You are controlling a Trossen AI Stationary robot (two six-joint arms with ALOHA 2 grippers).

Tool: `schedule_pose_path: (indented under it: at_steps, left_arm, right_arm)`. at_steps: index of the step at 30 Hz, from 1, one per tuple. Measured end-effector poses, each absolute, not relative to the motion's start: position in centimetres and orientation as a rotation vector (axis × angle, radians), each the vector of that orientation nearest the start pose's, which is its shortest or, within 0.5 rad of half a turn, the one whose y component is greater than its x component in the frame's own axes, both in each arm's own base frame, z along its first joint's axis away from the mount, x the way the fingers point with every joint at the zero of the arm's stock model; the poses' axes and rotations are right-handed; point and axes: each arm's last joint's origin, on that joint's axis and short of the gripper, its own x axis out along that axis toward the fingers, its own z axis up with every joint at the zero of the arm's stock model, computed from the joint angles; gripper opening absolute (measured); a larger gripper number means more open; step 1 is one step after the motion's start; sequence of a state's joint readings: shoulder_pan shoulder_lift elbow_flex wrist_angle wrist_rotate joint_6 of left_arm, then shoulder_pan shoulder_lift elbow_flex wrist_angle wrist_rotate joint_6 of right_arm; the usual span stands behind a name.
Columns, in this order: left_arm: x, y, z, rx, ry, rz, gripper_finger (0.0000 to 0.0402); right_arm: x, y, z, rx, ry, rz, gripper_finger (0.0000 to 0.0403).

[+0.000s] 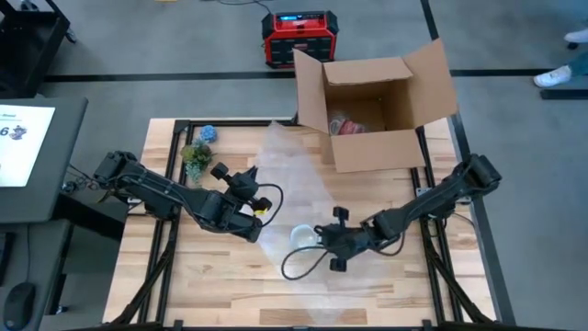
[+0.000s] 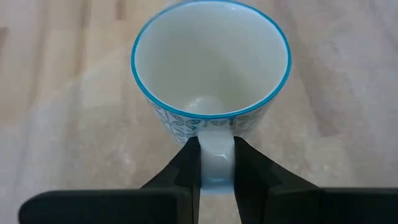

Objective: Wrap mug
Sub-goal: Wrap the white patterned mug in the bubble wrap

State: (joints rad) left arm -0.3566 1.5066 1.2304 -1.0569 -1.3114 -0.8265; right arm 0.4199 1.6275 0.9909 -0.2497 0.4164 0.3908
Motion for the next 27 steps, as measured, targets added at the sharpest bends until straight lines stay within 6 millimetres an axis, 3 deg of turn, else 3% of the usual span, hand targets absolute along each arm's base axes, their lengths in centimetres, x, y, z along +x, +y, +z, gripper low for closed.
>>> schedule_pose_path:
  at_steps: [8, 16, 27]
  left_arm:
    - [26.1, -8.5, 28.4, 0.295, 0.51, 0.984, 0.0]
    - [26.2, -10.3, 28.6, 0.305, 0.482, 0.91, 0.0]
    - [28.6, -12.7, 30.6, 0.381, 0.391, 0.769, 0.0]
  right_arm:
    - [31.4, 10.9, 20.4, 0.056, 0.715, -0.19, 0.0048]
    - [30.7, 10.4, 18.0, 0.105, 0.773, -0.206, 0.0049]
    - [30.7, 10.3, 17.8, 0.134, 0.775, -0.206, 0.0116]
